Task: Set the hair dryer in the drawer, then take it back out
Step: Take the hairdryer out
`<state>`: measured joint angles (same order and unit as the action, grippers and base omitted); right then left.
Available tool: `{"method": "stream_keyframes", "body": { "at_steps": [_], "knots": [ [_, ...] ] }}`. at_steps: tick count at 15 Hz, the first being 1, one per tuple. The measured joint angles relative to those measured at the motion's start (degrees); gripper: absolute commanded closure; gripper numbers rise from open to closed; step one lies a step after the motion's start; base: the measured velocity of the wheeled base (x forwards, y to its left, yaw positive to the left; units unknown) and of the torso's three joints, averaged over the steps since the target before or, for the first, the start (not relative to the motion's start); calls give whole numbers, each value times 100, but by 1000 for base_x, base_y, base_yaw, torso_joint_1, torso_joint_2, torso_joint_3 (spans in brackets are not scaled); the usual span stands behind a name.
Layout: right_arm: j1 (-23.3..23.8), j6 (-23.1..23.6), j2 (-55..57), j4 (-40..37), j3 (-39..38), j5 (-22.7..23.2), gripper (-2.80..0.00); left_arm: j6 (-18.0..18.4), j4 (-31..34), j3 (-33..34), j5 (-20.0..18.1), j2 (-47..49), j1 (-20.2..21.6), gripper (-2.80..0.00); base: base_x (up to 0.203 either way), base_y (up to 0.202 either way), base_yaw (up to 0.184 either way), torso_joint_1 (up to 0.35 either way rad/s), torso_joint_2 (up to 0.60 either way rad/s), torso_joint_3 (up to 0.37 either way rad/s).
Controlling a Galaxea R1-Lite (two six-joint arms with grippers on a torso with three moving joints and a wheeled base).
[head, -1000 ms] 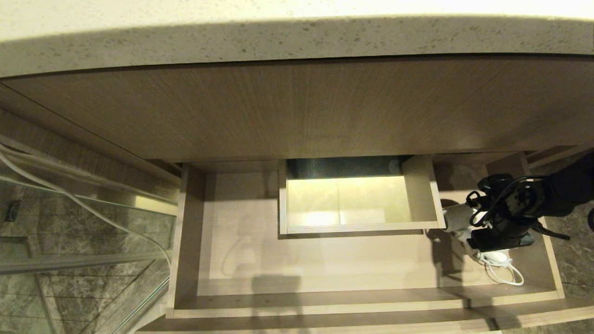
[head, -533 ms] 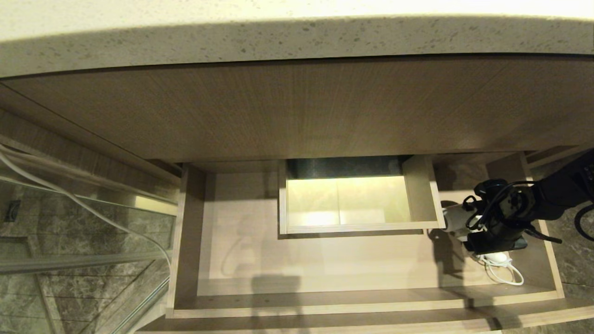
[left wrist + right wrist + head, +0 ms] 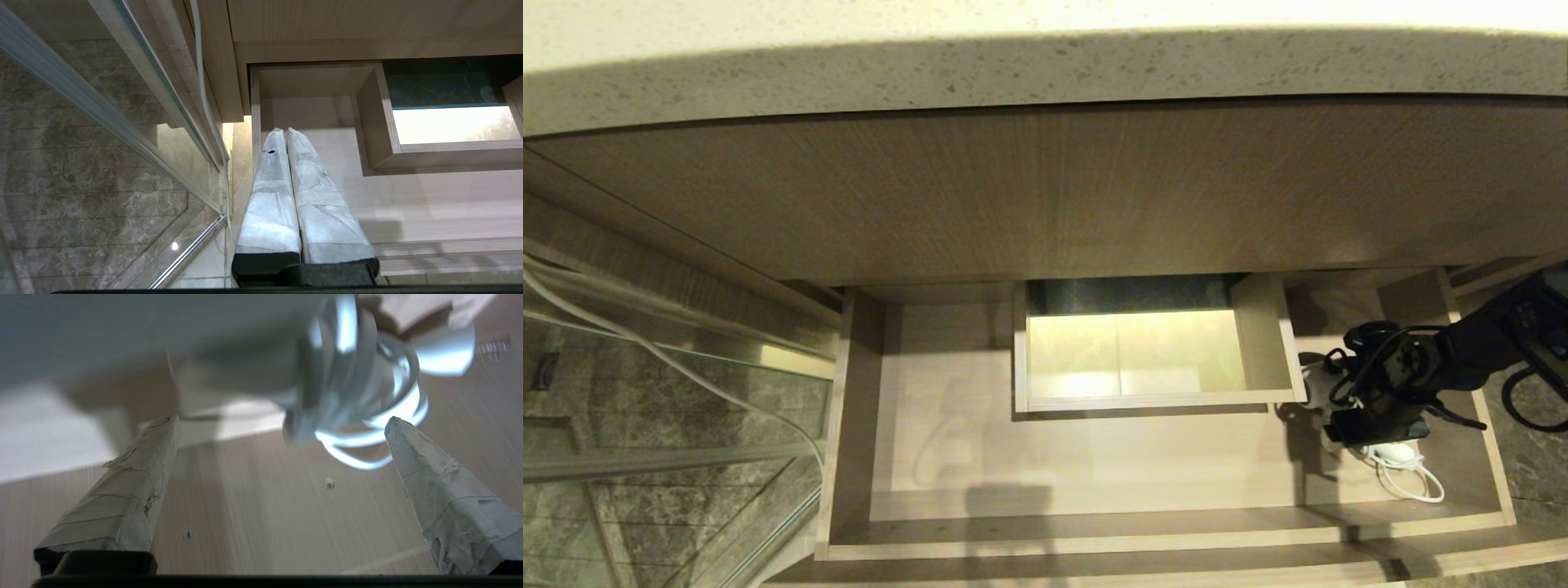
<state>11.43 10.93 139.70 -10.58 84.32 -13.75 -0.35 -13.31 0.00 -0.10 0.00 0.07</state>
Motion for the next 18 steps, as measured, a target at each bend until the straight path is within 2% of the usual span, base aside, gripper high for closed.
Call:
{"method": "stream_keyframes", "body": {
  "at_steps": [4,18],
  "knots": [
    [0,13,286,7,348,2,-280,2,1,0,0,0,0,0,0,0,0,0,0,0],
    [6,226,427,129,525,9,-280,-2,-2,0,0,0,0,0,0,0,0,0,0,0]
  ]
}}
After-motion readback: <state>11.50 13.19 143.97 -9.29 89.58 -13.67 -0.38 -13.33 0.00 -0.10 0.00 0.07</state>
